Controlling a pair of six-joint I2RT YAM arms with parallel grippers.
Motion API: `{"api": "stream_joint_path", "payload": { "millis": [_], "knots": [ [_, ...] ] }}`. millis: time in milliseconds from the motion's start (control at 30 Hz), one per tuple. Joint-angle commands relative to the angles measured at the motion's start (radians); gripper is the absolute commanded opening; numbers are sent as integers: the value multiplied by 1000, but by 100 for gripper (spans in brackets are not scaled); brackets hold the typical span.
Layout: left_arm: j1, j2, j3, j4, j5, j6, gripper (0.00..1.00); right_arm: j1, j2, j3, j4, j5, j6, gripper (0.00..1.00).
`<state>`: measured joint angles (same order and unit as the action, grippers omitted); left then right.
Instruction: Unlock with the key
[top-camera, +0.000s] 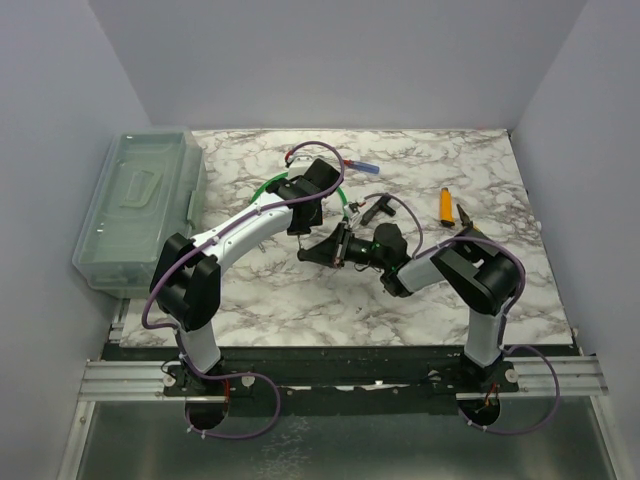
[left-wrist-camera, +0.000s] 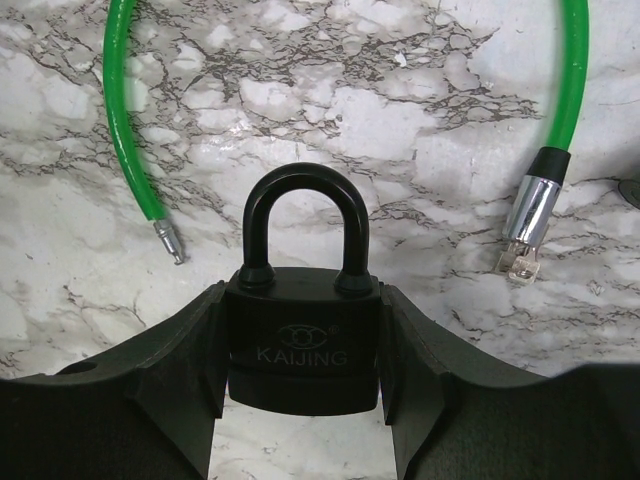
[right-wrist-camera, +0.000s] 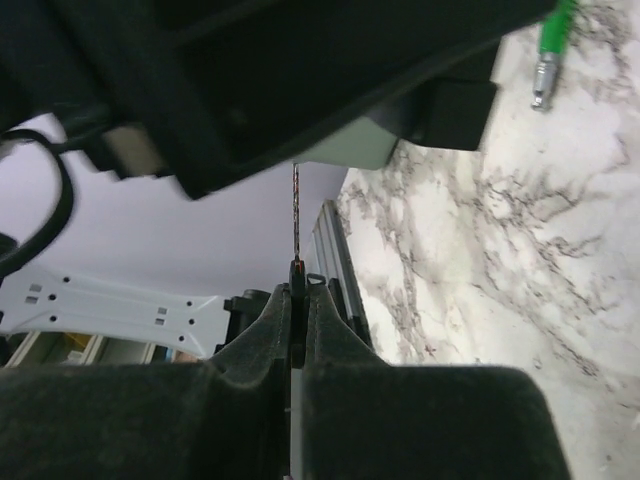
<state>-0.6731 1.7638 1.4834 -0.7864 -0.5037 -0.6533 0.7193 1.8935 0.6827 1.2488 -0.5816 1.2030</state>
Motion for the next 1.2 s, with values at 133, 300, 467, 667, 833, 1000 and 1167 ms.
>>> {"api": "stream_joint_path", "payload": {
  "millis": [133,300,467,667,833,1000,1167],
  "knots": [
    [6,-40,30,29,17,-11,0,10,35,24,-104,56,-42,0],
    [5,-45,29,29,30,-12,0,11,44,45,-123,61,-52,0],
    [5,-44,28,29,46,-14,0,11,55,64,-145,73,-60,0],
    [5,-45,28,29,54,-16,0,11,65,85,-168,78,-65,0],
    [5,-43,26,29,48,-7,0,11,50,73,-203,90,-80,0],
    [5,-40,26,29,50,-6,0,10,39,61,-210,100,-85,0],
    [5,-42,26,29,51,-4,0,10,27,69,-219,102,-93,0]
  ]
}}
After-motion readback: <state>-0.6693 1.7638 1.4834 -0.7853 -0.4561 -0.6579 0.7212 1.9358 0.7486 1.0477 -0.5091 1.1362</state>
